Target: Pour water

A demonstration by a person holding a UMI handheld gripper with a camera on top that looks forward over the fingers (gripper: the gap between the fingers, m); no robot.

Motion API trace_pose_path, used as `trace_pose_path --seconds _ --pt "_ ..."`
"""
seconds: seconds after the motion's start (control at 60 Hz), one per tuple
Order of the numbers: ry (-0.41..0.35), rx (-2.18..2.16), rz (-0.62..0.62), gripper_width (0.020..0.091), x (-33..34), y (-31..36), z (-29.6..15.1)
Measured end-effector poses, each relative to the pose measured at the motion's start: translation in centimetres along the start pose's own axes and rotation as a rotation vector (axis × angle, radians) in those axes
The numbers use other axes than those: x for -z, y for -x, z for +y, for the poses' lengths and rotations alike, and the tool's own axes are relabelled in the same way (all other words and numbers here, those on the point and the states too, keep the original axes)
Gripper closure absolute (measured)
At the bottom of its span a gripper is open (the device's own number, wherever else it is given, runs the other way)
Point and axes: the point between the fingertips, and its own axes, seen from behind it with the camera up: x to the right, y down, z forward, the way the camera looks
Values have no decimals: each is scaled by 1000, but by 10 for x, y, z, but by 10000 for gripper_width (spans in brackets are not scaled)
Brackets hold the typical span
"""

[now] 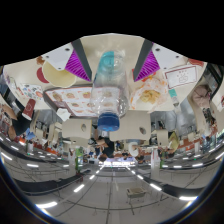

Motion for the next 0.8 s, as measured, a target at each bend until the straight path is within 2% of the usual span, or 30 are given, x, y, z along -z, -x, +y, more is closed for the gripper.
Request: trace_pose_path --seconds 0.1,0.167,0.183,0.233,0.35,0.367,0.4,0.417,0.6,0.683,0.8 --pt "-6 -8 -16 314 -17 5 -1" --pt "-23 -12 11 474 -25 -1 -4" --pt "-26 -11 20 534 -26 -3 -5" --pt "-40 -22 12 542 -27 -1 -6" --pt "-45 -17 0 625 -26 1 -6" --pt "-44 -18 -1 653 -25 1 -6" --pt "-44 -17 3 656 -22 1 -6" --pt "-44 -12 8 686 -21 1 -6" --pt "-66 -3 -11 704 6 14 -26" --pt "-93 -122 -88 704 29 27 -50" --pt "-97 -494 -276 706 58 49 -93"
